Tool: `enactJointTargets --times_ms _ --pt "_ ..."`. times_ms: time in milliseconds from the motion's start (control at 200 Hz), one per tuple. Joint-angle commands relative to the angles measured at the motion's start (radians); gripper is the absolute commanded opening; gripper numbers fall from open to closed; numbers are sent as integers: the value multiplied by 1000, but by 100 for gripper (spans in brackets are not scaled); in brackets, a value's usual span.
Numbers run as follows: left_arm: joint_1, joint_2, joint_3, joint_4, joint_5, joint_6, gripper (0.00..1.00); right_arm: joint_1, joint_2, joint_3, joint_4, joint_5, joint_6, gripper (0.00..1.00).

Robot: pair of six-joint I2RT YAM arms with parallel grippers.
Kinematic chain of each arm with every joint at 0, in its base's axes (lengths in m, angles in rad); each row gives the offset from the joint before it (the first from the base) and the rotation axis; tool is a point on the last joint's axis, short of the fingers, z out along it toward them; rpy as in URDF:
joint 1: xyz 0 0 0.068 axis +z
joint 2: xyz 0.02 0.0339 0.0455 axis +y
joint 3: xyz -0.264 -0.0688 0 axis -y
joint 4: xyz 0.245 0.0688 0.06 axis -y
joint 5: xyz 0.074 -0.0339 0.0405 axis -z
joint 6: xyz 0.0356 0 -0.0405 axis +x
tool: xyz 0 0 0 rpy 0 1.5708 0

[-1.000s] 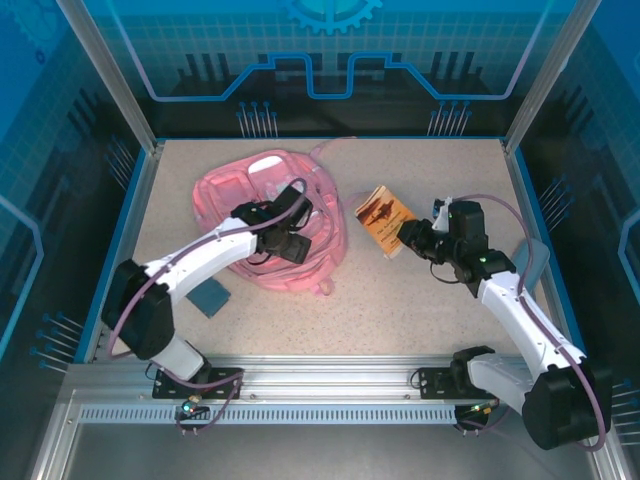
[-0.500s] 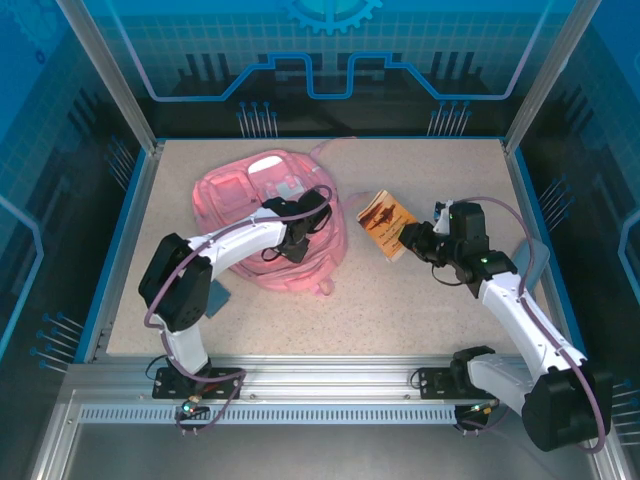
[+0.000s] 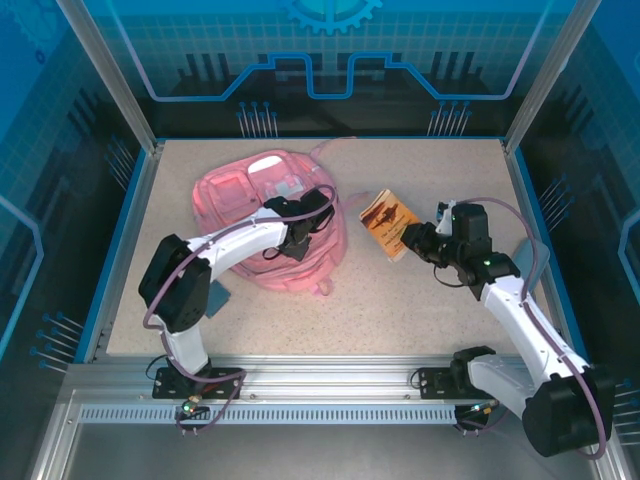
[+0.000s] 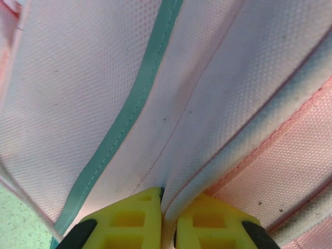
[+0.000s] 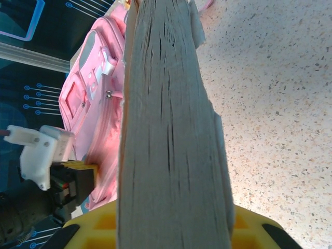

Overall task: Pack the student bag
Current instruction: Open the student bag at the top-center of the table, then place the book in the student bag.

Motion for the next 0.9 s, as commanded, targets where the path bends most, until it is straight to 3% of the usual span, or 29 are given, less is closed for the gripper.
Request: enactJointTargets --times_ms 0,220,465,715,895 --pt "2 -149 9 54 -105 -36 9 -15 -23 16 -2 12 -28 16" --pt "14 -358 -41 249 -141 -22 9 -13 -13 -10 45 -64 -12 15" --pt "51 -404 -1 363 -20 -41 9 12 20 -14 136 -227 11 15" --pt "50 -371 52 393 114 -81 7 167 144 -21 306 -254 107 16" --pt "50 -379 52 400 139 -96 7 290 279 26 452 -159 173 16"
